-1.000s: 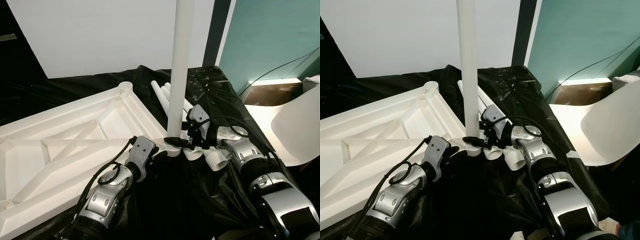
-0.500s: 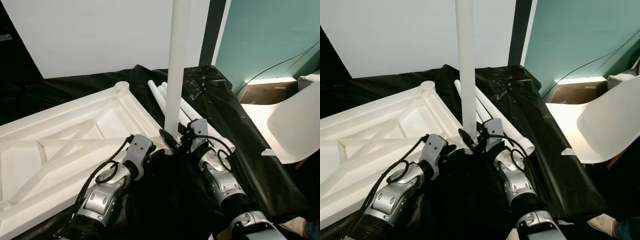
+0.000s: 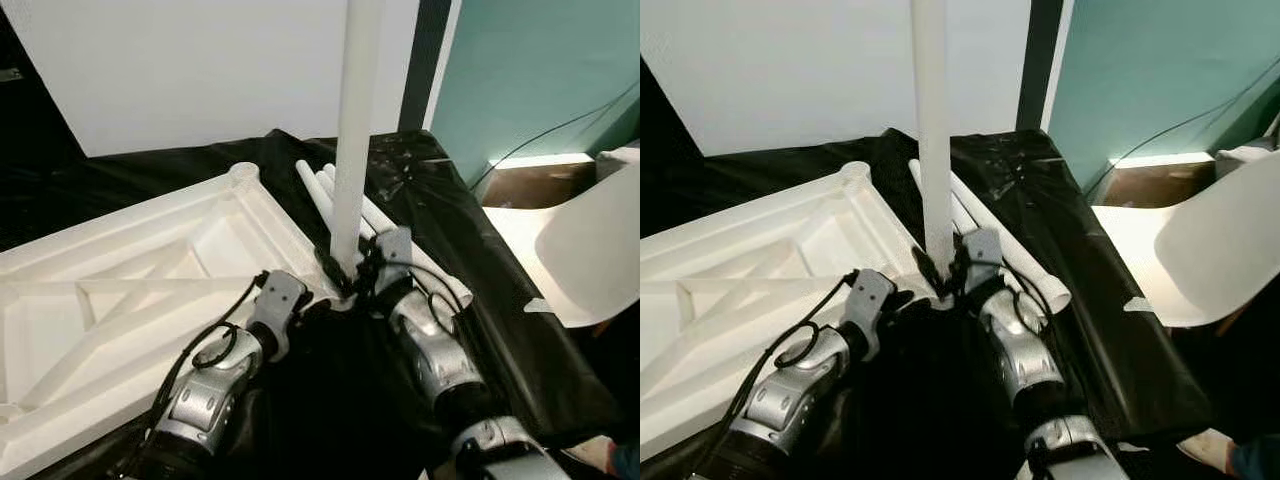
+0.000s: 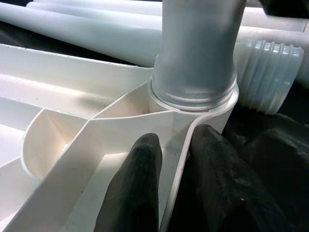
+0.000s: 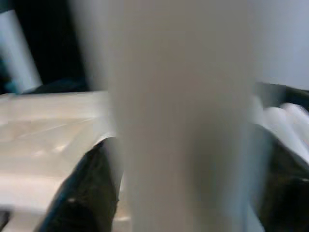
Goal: Building children table
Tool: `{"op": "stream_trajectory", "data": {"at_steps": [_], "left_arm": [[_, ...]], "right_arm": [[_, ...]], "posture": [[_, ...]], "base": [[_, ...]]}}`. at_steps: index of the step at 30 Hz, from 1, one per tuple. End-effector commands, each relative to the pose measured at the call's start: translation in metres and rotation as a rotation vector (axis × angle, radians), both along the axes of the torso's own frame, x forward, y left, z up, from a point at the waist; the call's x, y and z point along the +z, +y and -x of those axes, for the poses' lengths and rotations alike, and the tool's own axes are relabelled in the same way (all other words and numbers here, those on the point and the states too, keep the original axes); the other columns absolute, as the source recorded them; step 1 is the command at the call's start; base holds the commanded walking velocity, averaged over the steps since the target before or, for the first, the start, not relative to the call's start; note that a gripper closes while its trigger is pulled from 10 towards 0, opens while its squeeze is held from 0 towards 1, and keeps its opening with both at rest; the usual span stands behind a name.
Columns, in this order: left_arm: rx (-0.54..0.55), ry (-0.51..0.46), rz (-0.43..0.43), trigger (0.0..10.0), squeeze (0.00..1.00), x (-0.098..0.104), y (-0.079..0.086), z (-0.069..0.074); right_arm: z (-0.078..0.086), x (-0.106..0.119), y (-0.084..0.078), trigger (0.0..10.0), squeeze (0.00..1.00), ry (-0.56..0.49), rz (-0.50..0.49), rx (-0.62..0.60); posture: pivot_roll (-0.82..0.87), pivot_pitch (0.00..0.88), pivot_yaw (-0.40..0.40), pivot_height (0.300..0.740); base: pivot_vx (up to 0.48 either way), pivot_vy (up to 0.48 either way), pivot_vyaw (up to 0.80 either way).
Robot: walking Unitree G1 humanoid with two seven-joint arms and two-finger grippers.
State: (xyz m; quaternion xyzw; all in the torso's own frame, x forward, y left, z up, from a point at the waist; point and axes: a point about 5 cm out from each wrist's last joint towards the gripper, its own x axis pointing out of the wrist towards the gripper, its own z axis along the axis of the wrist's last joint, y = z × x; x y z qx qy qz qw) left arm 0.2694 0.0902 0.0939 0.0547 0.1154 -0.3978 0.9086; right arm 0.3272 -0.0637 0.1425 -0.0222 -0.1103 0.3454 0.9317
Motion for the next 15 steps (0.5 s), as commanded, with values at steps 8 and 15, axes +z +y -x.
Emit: {"op": "stream_trajectory", "data": {"at_steps": [8, 15], "left_arm": [[-0.116, 0.157, -0.013, 10.0, 0.0, -0.028, -0.005, 0.018], [-0.12, 0.155, -0.017, 10.0, 0.0, -0.028, -0.005, 0.018]], "right_arm": [[-0.006, -0.017, -0.015, 10.0, 0.0, 0.137, 0.22, 0.286], [-0.009, -0.016, -0.027, 4.4, 0.0, 0.148, 0.334, 0.364]], "posture": [[0.15, 0.0, -0.012, 0.74], [0.15, 0.0, -0.012, 0.74]], "base": [[0.0, 0.0, 0.0], [0.0, 0.0, 0.0]]}}
